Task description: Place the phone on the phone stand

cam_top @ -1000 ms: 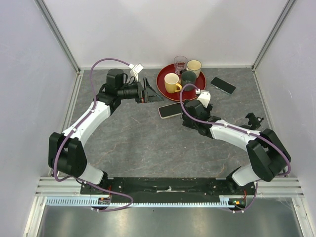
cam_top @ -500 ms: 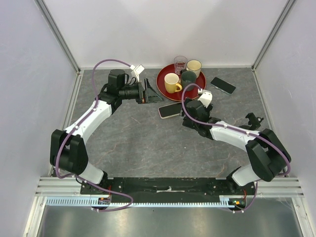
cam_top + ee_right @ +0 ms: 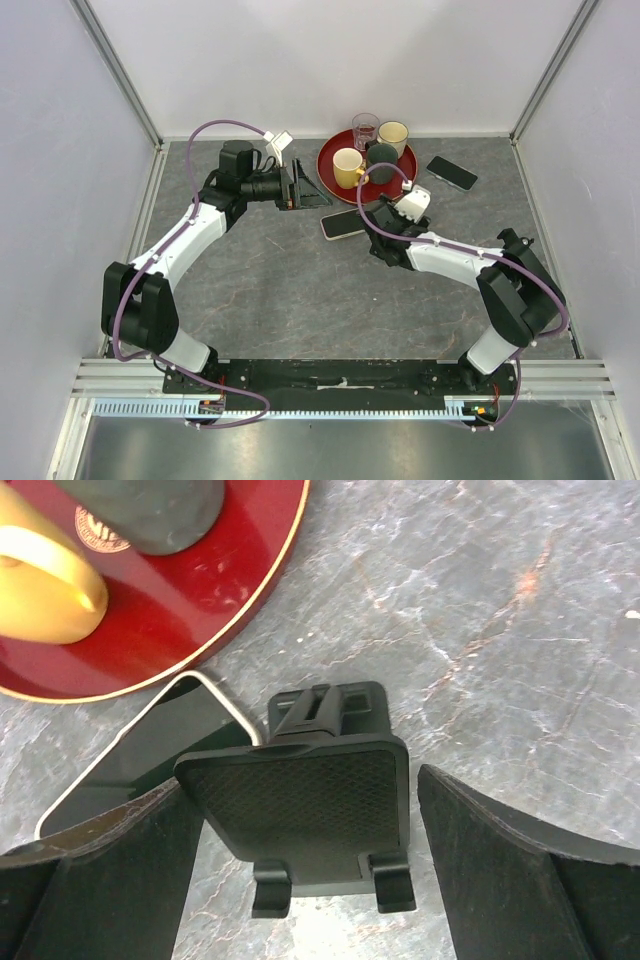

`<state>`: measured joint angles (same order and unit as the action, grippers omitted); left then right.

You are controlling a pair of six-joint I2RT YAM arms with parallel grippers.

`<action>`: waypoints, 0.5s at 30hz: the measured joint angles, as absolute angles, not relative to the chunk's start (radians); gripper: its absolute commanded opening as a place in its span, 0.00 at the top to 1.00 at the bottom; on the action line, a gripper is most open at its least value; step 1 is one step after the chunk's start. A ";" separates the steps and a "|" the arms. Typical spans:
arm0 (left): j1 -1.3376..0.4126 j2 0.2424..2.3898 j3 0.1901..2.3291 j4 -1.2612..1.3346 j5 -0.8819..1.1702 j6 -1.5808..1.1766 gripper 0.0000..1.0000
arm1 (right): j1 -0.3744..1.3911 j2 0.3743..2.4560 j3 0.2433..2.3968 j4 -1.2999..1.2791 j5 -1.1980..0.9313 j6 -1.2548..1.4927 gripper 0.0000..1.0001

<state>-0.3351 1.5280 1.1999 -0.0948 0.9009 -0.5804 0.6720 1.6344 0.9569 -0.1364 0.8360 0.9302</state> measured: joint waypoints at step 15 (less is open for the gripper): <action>-0.335 1.529 1.200 -0.095 0.901 -0.580 0.09 | 0.679 1.583 0.894 -0.164 0.934 0.884 0.92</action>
